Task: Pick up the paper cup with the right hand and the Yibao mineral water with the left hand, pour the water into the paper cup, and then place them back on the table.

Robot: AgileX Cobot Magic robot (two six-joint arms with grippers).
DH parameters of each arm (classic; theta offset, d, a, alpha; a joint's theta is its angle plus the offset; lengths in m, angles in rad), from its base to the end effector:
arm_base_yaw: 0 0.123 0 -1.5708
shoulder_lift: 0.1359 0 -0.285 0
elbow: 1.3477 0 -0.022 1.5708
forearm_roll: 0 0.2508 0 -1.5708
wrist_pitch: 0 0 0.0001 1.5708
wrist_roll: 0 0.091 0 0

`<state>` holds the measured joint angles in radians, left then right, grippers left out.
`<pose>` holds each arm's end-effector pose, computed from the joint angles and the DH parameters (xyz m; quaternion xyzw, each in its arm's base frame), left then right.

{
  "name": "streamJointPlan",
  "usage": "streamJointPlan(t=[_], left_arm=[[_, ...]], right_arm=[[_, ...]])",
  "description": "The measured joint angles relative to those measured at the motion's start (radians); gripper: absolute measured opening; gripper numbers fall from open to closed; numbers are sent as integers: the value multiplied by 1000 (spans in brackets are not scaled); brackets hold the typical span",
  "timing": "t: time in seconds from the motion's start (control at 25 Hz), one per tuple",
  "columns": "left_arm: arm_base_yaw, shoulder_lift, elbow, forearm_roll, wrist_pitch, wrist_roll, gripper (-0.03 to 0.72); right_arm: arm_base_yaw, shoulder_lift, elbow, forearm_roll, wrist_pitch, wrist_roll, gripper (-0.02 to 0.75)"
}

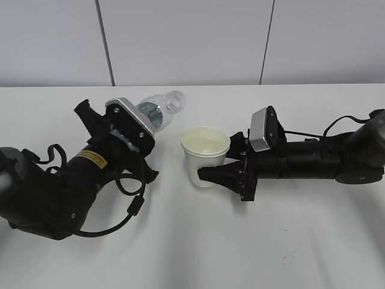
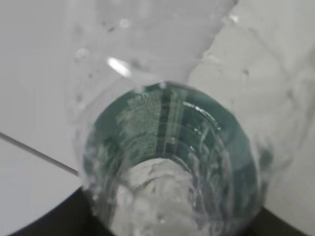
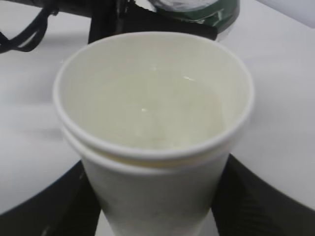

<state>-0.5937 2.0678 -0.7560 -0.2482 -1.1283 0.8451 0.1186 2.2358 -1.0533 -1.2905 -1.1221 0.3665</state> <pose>0.3118 -0.1861 0.1146 0.3980 0.6280 0.1304 0.6559 0.3653 0.1228 0.0837 -0.4970 0.6235 0.3230 0.5098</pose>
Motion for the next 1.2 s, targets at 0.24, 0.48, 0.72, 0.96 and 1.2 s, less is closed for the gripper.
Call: streamJointPlan(t=[0.24, 0.48, 0.72, 0.96, 1.2], left_arm=[[0, 0, 4, 3, 0, -434, 344], [0, 0, 5, 107, 0, -682, 344], [0, 0, 54, 283, -1, -795, 344], [0, 23, 73, 374, -3, -820, 343], [5, 76, 73, 394, -1, -845, 343]], right_arm=[[0, 0, 0, 208, 17, -104, 452], [0, 0, 0, 422, 62, -210, 452], [0, 18, 0, 638, 68, -264, 452], [0, 69, 0, 688, 68, -281, 452], [0, 77, 0, 679, 66, -281, 452]])
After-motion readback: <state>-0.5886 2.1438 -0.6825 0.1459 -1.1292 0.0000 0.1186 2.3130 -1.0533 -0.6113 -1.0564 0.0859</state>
